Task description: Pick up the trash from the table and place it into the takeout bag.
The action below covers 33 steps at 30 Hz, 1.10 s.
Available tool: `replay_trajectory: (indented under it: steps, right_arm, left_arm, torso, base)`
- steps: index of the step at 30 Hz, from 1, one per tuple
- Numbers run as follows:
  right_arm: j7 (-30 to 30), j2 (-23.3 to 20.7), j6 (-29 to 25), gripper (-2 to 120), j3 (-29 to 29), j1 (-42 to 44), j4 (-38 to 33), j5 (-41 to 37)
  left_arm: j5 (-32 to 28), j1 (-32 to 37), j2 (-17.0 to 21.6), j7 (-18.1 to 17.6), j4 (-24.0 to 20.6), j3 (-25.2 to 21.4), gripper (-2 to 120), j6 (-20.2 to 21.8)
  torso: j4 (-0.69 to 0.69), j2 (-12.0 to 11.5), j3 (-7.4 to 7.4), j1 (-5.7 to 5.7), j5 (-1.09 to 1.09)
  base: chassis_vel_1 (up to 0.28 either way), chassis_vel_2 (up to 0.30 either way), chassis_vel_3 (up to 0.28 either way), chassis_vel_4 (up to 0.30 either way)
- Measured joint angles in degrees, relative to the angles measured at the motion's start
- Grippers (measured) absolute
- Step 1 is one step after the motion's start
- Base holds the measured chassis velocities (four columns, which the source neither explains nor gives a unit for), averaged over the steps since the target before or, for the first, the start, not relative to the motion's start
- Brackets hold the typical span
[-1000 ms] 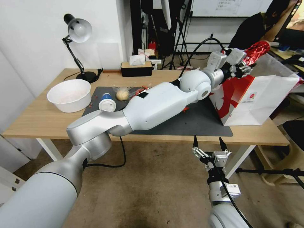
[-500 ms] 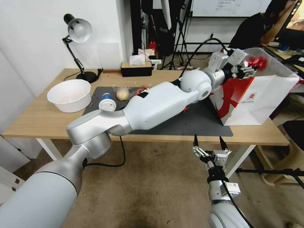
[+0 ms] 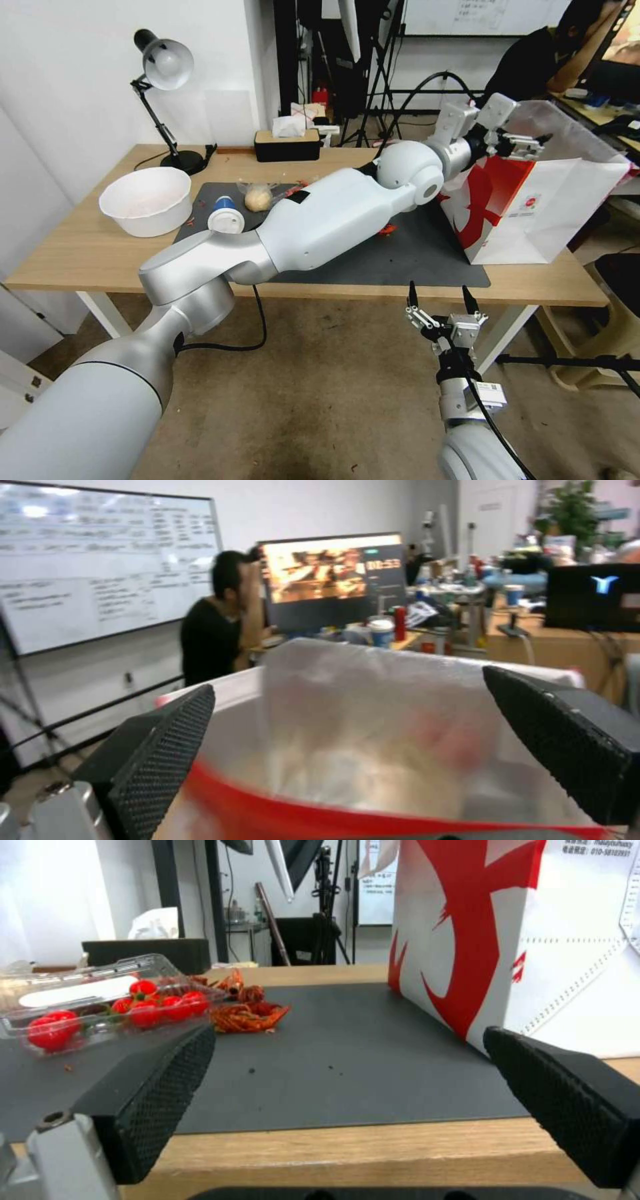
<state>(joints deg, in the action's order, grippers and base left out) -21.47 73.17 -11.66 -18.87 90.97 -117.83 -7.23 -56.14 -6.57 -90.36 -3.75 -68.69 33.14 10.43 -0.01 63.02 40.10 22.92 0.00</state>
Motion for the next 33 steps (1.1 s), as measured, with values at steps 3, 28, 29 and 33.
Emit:
replay_trajectory:
  steps: [3, 28, 29, 33]
  right_arm:
    - [0.00, 0.00, 0.10, 100, 0.03, -0.13, 0.00, 0.00]
    - [-0.13, -0.89, 0.69, 100, 0.69, -0.68, 0.42, -0.07]
    - [-0.13, -0.91, 0.69, 100, 0.73, -0.71, 0.46, -0.06]
    - [-0.16, -0.96, 0.71, 100, 0.91, -1.01, 0.75, -0.07]
  left_arm:
    - [0.22, 1.48, 2.18, -0.52, -1.55, -1.50, 100, 0.22]
    - [6.45, 24.37, 24.53, -3.75, -22.84, -19.84, 100, 2.12]
    - [6.75, 25.17, 25.03, -3.77, -23.50, -20.43, 100, 2.12]
    - [8.62, 29.76, 27.39, -3.84, -27.00, -24.02, 100, 2.08]
  torso:
    - [0.00, 0.00, 0.00, 0.00, -0.01]
    - [0.03, 0.00, 0.00, 0.00, -0.02]
    - [0.01, 0.00, 0.00, 0.00, -0.02]
    - [0.00, 0.00, -0.01, 0.00, 0.00]
  base:
    - [0.000, 0.000, 0.000, 0.000]
    - [0.000, 0.000, 0.000, 0.000]
    - [0.000, 0.000, 0.000, 0.000]
    - [0.000, 0.000, 0.000, 0.000]
